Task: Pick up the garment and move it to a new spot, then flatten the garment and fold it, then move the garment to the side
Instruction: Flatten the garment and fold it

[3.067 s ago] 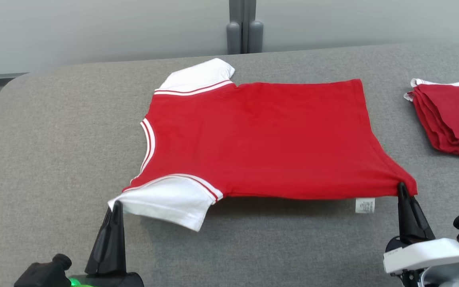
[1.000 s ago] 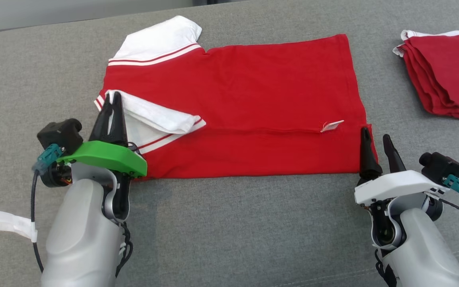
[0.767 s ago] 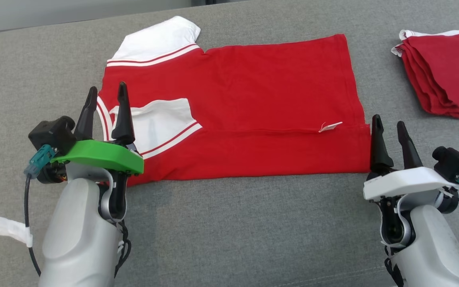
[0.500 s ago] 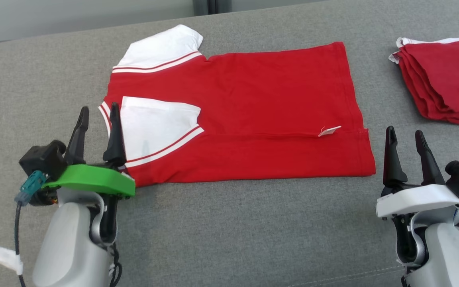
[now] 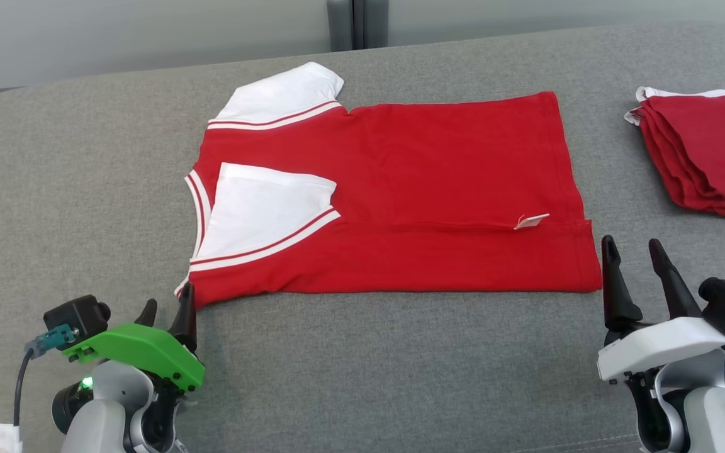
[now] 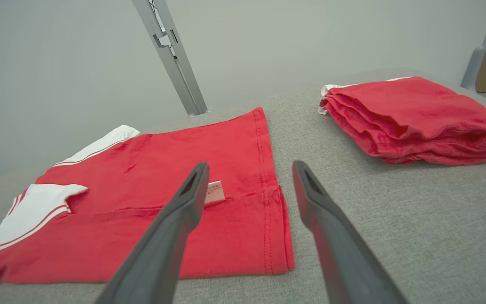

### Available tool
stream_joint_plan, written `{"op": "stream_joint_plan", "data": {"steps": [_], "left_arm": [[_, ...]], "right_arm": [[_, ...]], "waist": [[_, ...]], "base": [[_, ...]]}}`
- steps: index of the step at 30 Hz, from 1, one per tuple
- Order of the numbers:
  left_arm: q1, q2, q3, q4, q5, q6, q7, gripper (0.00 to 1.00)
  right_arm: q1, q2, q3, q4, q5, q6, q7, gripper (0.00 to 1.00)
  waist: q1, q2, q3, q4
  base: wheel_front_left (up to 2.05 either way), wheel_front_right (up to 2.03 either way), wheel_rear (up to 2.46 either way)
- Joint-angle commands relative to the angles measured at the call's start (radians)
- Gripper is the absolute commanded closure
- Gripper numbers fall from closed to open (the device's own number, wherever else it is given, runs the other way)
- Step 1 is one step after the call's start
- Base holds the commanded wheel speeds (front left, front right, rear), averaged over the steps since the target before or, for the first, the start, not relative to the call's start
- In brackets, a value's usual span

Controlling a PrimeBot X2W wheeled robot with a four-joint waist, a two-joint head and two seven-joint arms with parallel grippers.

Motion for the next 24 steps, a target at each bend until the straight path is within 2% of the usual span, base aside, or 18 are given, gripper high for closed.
{"op": "stream_joint_plan", "data": {"steps": [1, 8, 9, 12, 14, 24], "left_arm": [[0.003, -0.004, 0.003, 0.002, -0.006, 0.006, 0.004, 0.00], [-0.040, -0.021, 0.002, 0.060, -0.053, 0.025, 0.036, 0.00], [-0.044, -0.022, 0.003, 0.066, -0.055, 0.025, 0.032, 0.13], [-0.058, -0.027, 0.008, 0.081, -0.067, 0.017, 0.007, 0.73], [-0.065, -0.027, 0.004, 0.084, -0.067, 0.007, -0.007, 1.00], [-0.074, -0.022, -0.018, 0.045, -0.055, -0.011, -0.037, 1.00]], "right_arm": [[0.006, -0.002, 0.002, -0.004, 0.003, 0.000, 0.005, 0.00], [-0.016, -0.002, -0.001, 0.029, -0.016, 0.000, 0.025, 0.00], [-0.020, -0.002, 0.000, 0.036, -0.013, 0.000, 0.027, 0.00], [-0.029, -0.002, 0.004, 0.068, -0.005, 0.000, 0.041, 0.00], [-0.035, -0.002, 0.007, 0.099, 0.000, 0.000, 0.063, 0.00], [-0.158, -0.002, 0.002, 0.329, 0.041, 0.000, 0.136, 0.00]], "waist": [[0.0000, 0.0000, 0.008, -0.008], [0.0000, 0.0000, 0.032, -0.034], [0.0000, 0.0000, 0.034, -0.037], [0.0000, 0.0000, 0.038, -0.043], [0.0000, 0.0000, 0.040, -0.045], [0.0000, 0.0000, 0.046, -0.018]], "base": [[0.00, 0.00, 0.00], [0.00, 0.00, 0.00], [0.00, 0.00, 0.00], [0.00, 0.00, 0.00], [0.00, 0.00, 0.00], [0.00, 0.00, 0.00]]}}
